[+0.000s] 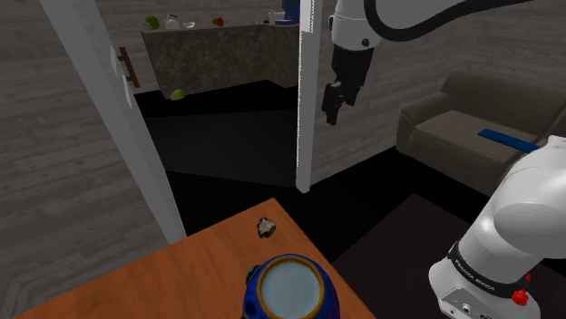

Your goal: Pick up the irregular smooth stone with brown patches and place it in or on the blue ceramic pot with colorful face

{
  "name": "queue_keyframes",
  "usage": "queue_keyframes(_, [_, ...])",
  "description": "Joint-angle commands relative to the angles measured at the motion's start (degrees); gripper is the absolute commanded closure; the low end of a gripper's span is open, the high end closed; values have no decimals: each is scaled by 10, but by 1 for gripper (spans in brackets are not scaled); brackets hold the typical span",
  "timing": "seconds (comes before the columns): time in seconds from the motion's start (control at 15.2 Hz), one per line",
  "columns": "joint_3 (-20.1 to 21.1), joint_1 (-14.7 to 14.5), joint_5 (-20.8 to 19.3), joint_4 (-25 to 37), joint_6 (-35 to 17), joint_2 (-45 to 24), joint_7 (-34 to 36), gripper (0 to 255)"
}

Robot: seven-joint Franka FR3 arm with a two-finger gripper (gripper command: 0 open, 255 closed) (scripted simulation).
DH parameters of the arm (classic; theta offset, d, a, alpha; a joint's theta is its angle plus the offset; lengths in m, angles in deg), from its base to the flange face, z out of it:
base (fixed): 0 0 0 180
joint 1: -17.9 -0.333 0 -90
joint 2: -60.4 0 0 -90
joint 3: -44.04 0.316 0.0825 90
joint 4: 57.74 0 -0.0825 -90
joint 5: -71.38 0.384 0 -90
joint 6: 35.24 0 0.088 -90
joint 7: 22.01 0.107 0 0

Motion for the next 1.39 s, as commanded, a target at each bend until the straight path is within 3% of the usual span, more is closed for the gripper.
queue_keyframes(0.0, [23, -4, 4, -7, -20, -18, 27, 0])
queue_keyframes(0.4, [97, -6, 2, -13, -88, -99, 111, 0])
queue_keyframes(0.73, [161, 2, -25, 3, -140, -188, 194, 0])
queue_keyframes(0.99, [211, 13, -75, 30, -172, -276, 275, 0])
queue_keyframes(1.32, [250, 10, -177, 82, -190, -407, 396, 0])
